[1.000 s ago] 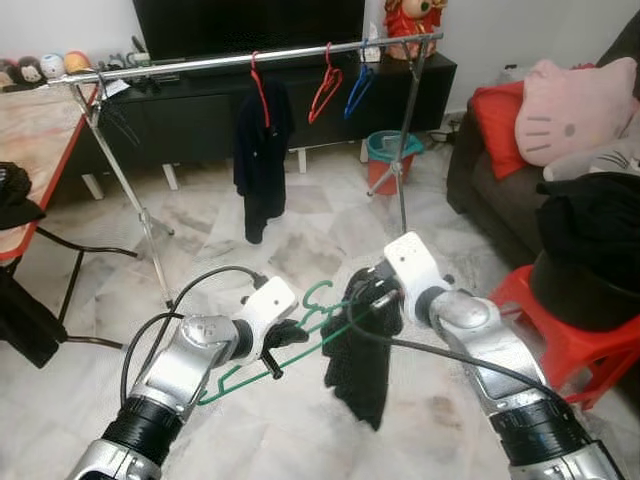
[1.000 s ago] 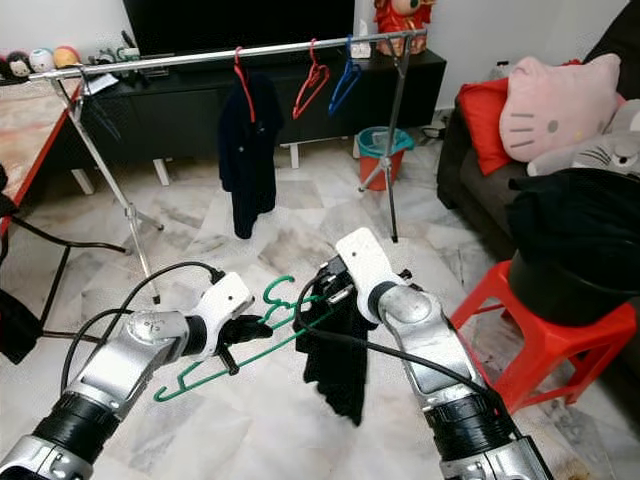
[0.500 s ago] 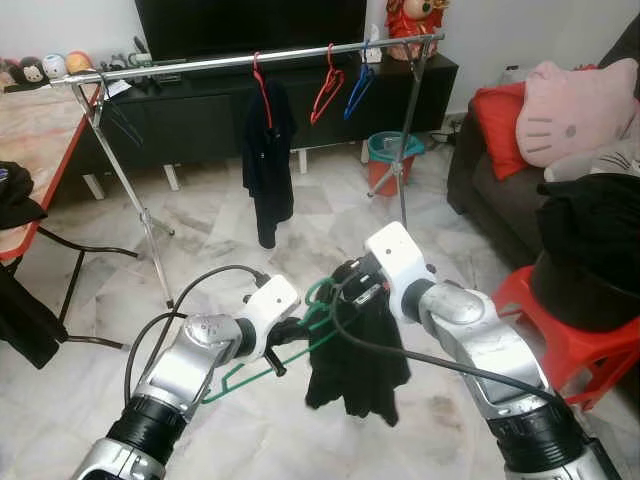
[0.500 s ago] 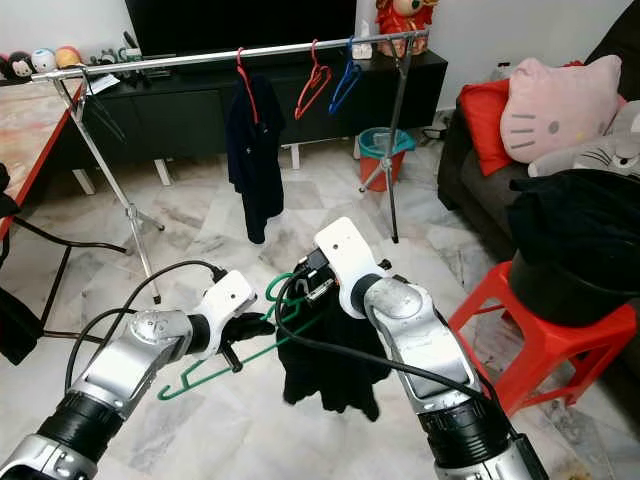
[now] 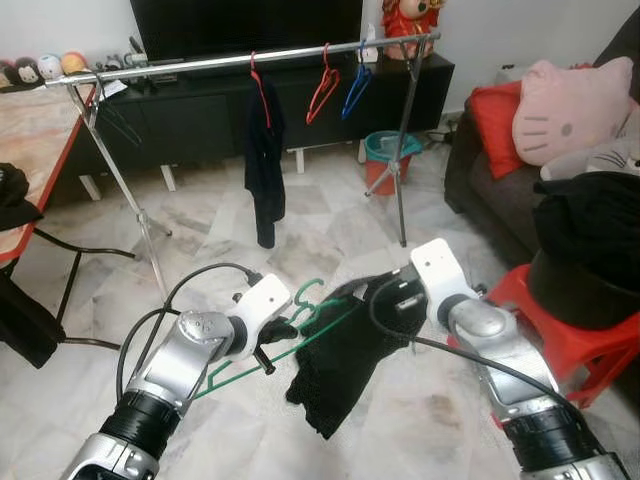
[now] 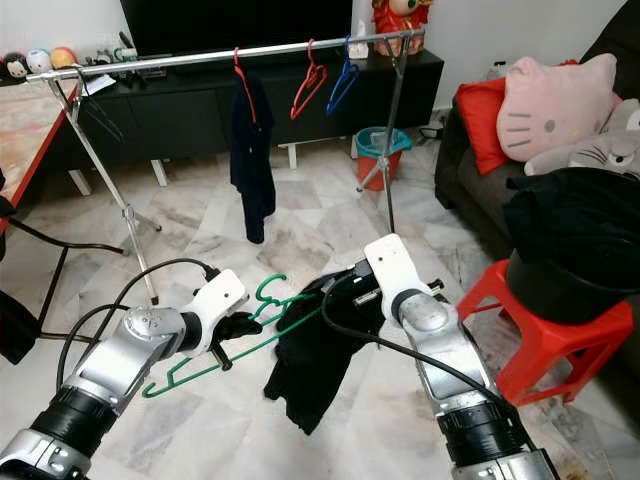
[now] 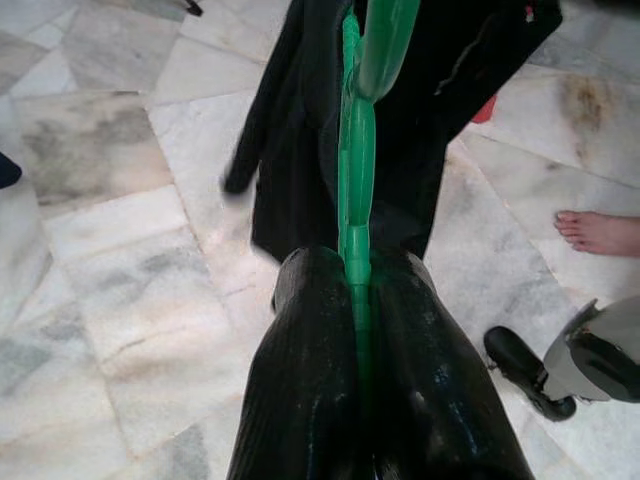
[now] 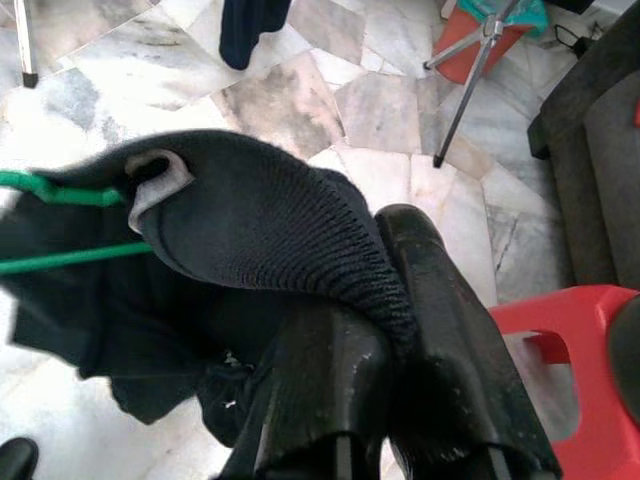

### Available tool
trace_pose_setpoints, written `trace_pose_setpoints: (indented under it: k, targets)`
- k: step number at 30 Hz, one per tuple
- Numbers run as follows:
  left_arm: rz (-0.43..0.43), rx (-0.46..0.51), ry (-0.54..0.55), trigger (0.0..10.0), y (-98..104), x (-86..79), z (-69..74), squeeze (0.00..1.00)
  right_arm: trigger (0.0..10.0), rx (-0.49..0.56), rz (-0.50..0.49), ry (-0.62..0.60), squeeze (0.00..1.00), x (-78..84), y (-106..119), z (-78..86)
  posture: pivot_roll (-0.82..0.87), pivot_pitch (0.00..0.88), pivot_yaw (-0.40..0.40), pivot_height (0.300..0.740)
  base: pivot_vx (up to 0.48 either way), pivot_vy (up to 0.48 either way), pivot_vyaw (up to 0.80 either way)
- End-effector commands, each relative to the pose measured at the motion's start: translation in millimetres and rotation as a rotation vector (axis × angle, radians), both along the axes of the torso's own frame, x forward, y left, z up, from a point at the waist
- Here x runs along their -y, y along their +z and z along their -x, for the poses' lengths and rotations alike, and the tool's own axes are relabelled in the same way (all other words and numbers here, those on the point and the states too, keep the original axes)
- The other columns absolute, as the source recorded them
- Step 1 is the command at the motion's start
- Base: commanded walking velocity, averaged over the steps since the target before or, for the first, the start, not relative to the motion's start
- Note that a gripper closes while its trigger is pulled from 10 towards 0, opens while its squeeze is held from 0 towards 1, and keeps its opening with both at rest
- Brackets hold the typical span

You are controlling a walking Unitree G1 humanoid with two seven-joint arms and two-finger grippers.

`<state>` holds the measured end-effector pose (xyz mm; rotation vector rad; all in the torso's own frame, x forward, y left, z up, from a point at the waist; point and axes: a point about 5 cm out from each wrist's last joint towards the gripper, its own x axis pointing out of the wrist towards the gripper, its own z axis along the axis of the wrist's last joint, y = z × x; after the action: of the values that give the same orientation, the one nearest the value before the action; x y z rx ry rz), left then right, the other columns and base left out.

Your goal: Hang hanger

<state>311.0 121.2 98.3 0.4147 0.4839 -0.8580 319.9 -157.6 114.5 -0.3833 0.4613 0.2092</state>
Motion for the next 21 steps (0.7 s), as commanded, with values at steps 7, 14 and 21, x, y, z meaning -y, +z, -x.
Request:
trace_pose_setpoints:
  k: [7,14,21]
  targets:
    - [-0.031,0.014,0.007,10.0,3,-3.5,-1.0,0.00,10.0,0.008,0.015,-0.050,0.00,7.0,-8,-3.5,0.09,0.000,-0.004,0.740,0.000,0.000,0.00]
    - [-0.019,0.015,0.008,10.0,3,-2.6,-1.0,0.00,10.0,0.005,-0.030,0.029,0.00,-7.7,-4,-2.1,0.09,0.000,-0.004,0.740,0.000,0.000,0.00]
    - [0.006,0.006,-0.004,10.0,3,1.8,-0.1,0.00,10.0,0.024,-0.038,0.060,0.00,-13.8,0,-4.4,0.09,0.000,-0.005,0.740,0.000,0.000,0.00]
